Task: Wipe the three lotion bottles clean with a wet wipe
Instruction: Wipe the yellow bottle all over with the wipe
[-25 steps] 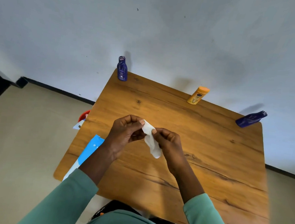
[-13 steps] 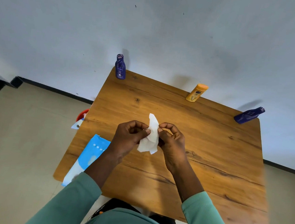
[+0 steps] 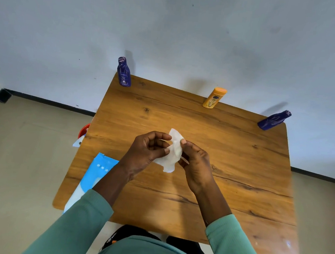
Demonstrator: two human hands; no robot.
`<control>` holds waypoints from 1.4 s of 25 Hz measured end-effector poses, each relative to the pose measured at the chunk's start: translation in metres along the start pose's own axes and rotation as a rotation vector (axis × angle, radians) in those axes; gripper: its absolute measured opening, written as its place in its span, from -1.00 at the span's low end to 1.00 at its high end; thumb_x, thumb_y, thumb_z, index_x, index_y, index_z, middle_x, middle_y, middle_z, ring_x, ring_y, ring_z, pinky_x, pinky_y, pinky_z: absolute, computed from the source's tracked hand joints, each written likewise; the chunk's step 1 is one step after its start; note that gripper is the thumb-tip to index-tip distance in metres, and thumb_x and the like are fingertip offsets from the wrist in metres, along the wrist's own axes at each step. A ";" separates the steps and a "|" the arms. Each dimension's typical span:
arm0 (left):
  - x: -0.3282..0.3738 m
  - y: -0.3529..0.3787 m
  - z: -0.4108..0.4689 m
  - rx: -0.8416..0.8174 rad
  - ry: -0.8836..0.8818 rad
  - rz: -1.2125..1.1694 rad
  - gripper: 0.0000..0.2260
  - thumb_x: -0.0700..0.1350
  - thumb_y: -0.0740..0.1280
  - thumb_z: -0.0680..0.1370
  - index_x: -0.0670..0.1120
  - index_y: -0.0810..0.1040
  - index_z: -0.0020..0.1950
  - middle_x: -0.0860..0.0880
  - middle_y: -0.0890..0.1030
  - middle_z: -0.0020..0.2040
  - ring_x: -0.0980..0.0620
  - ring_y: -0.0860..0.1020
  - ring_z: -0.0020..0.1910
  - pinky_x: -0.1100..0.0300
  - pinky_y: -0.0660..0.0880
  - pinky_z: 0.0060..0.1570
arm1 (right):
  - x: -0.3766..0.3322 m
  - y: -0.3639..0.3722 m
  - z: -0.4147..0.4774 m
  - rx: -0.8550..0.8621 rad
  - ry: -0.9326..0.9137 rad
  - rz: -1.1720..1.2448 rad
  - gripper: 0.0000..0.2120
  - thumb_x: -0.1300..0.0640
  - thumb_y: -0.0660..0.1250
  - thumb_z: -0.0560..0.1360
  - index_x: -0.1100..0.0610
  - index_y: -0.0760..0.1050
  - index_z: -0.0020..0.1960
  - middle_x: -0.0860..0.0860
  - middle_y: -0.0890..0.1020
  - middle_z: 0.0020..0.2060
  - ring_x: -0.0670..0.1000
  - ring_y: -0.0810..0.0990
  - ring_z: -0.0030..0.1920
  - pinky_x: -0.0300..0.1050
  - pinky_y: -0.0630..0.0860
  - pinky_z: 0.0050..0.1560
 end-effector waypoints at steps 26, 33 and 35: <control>-0.019 0.082 0.062 0.543 -0.125 -0.520 -0.86 -0.05 0.41 0.60 -0.12 0.63 0.03 -0.22 0.64 0.08 -0.20 0.62 0.12 -0.11 0.59 0.20 | -0.143 -0.110 0.278 0.073 -0.518 -1.372 -0.61 0.15 0.39 0.57 0.06 0.52 0.38 0.14 0.55 0.31 0.23 0.49 0.31 0.10 0.51 0.20; -0.004 0.089 0.027 0.588 -0.032 -0.434 -0.89 -0.09 0.35 0.66 -0.05 0.66 0.12 -0.09 0.72 0.08 -0.10 0.67 0.13 -0.04 0.61 0.15 | -0.112 -0.124 0.178 -0.082 -0.591 -0.763 -0.70 0.14 0.54 0.49 0.06 0.60 0.20 -0.10 0.68 -0.03 -0.07 0.64 -0.04 -0.17 0.57 -0.02; 0.002 0.096 0.015 0.596 0.040 -0.260 -0.89 -0.06 0.39 0.63 0.00 0.66 0.13 -0.06 0.72 0.12 -0.09 0.66 0.18 -0.08 0.58 0.19 | -0.086 -0.126 0.140 -0.123 -0.565 -0.668 -0.70 0.16 0.54 0.49 0.09 0.61 0.20 -0.10 0.67 -0.04 -0.08 0.64 -0.06 -0.21 0.56 -0.01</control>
Point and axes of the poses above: each hand's wrist, its own z-axis towards the middle knuckle, its own y-axis out of the palm, x = y × z, the point moved 5 cm from there along z, towards the middle knuckle
